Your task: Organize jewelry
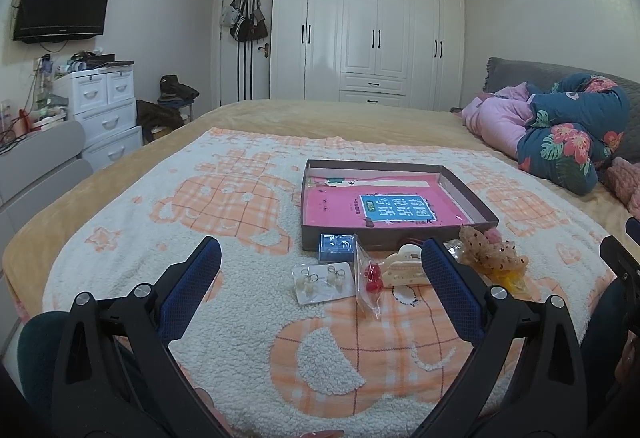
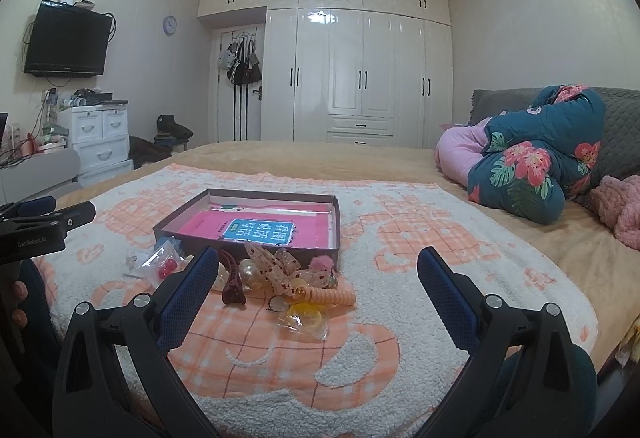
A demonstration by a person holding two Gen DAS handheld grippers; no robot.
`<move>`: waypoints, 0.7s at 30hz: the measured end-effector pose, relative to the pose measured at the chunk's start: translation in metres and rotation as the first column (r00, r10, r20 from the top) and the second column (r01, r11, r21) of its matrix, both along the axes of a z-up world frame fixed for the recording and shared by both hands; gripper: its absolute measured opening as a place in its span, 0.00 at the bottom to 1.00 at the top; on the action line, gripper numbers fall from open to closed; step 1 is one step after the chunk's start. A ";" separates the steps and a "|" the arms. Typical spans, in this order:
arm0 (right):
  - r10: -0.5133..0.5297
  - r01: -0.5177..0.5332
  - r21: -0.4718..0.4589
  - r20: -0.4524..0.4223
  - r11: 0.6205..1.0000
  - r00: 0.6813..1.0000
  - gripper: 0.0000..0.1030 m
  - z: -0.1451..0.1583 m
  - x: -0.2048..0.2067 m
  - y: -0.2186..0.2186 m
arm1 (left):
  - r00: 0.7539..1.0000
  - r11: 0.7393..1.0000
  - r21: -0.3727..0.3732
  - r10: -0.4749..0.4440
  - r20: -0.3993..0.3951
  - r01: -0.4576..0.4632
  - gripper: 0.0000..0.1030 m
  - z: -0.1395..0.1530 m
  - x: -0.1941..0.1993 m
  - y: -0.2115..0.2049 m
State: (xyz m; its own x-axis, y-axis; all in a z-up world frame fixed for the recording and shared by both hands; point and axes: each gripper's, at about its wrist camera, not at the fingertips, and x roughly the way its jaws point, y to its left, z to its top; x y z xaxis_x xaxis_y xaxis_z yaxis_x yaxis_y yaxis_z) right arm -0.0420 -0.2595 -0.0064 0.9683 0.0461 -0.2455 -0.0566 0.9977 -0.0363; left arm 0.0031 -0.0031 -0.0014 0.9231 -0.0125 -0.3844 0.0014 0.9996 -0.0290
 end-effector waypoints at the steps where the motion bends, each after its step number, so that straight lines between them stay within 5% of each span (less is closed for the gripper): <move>1: -0.001 0.001 0.000 0.001 1.000 1.000 0.94 0.000 0.000 0.000 | 1.000 1.000 0.000 -0.001 0.002 0.001 0.89 0.000 0.000 0.000; 21: 0.001 -0.001 0.000 0.000 1.000 1.000 0.94 0.001 0.001 0.001 | 1.000 1.000 0.001 -0.003 0.004 0.003 0.89 0.002 -0.001 0.000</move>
